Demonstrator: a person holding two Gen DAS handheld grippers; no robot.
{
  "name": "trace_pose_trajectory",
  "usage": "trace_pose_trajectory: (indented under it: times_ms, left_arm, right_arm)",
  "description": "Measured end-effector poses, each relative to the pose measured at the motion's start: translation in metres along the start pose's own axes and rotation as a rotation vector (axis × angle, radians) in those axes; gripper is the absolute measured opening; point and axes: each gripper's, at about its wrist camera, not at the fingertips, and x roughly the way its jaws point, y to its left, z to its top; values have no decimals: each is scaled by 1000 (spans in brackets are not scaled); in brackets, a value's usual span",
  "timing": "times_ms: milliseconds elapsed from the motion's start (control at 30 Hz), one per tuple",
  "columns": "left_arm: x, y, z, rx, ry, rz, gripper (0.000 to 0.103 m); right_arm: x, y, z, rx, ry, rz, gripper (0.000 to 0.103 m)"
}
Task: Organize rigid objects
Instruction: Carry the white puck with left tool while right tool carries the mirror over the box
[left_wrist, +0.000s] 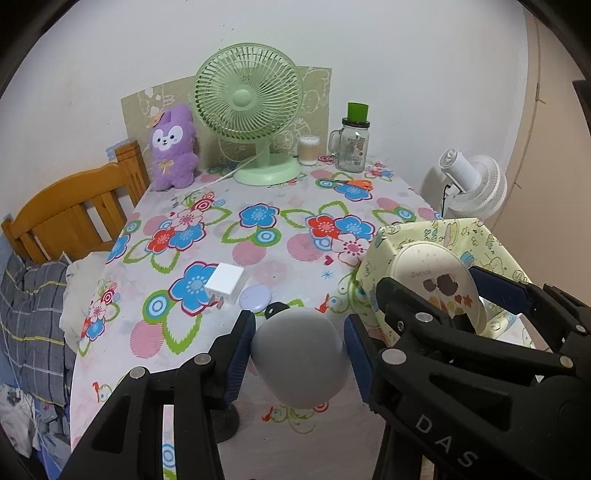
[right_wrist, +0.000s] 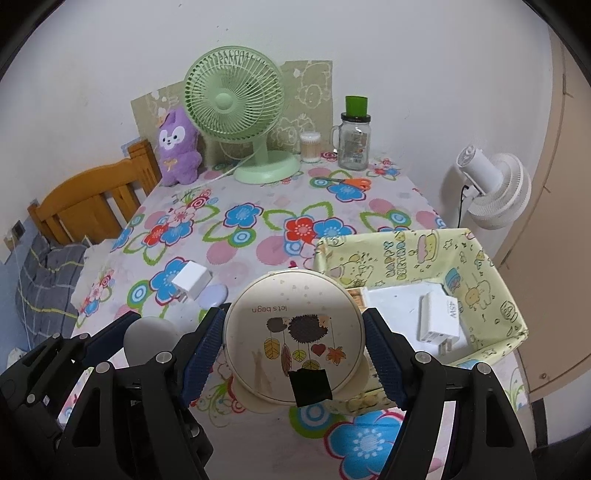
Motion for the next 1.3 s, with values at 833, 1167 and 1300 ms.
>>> trace_pose_trajectory:
  times_ms: [833, 1167, 1300]
  left_arm:
    - [10, -57, 20, 74, -14, -47, 51]
    - [23, -83, 31, 115, -10, -77, 51]
    - [27, -93, 34, 133, -2, -90, 51]
  right_arm:
    - [-5, -59, 11, 56, -18, -40, 77]
    - [-1, -86, 17, 88, -15, -67, 77]
    - [2, -98, 17, 105, -9, -78, 77]
